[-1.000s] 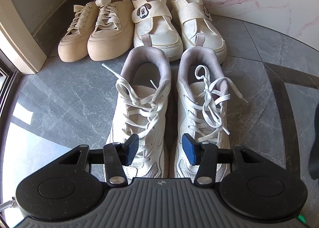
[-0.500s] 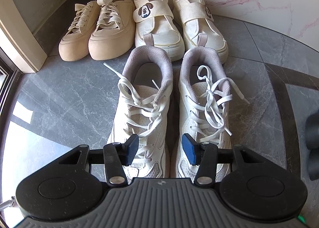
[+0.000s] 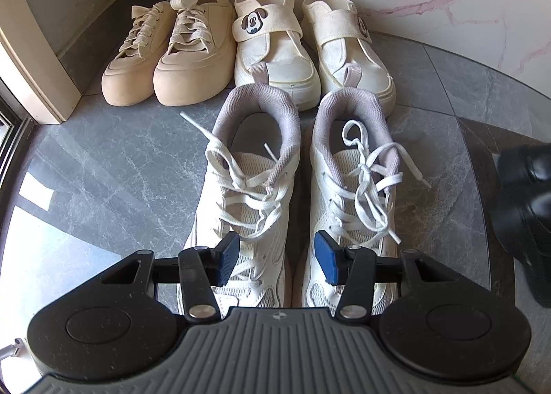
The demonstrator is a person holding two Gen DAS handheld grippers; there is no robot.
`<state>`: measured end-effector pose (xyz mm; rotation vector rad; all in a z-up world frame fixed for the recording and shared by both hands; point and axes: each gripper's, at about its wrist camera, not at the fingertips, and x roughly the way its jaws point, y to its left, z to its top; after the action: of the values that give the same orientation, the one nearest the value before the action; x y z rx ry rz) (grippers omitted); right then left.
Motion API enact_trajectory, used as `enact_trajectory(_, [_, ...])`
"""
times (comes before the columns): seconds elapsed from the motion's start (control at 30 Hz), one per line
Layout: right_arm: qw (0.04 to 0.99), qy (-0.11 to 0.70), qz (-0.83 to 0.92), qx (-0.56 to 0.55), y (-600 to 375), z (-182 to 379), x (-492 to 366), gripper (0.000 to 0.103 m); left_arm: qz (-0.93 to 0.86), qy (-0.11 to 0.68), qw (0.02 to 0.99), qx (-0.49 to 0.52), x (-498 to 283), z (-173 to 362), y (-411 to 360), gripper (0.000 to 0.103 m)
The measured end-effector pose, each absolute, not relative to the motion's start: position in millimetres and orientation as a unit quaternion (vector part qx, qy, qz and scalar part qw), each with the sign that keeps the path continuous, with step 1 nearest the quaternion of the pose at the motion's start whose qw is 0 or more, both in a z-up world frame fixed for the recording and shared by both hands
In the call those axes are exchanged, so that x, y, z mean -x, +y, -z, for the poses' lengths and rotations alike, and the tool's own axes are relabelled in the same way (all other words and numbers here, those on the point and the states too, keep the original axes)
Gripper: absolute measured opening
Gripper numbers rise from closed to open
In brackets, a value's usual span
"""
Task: Organize scattered shoes
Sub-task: 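Carry the black shoes with the right gripper toward the cream velcro pair, then lower the black shoes against the wall and open the right gripper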
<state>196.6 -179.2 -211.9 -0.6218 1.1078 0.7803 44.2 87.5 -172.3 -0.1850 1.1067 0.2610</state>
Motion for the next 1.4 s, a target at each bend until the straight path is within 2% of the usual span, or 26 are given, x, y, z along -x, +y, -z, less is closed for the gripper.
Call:
enact_trajectory(0.47, [0.811, 0.524, -0.230, 0.120, -144, 207, -277, 0.005, -0.137, 0.504, 0.844, 0.122, -47, 164, 108, 0.046])
enact_trajectory(0.9, [0.833, 0.540, -0.116, -0.004, -103, 200, -381, 0.006, -0.150, 0.502, 0.840, 0.144, -34, 167, 127, 0.046])
enact_trajectory(1.4, [0.843, 0.534, -0.052, -0.032, -63, 211, -448, 0.006, -0.168, 0.506, 0.832, 0.153, -23, 172, 145, 0.046])
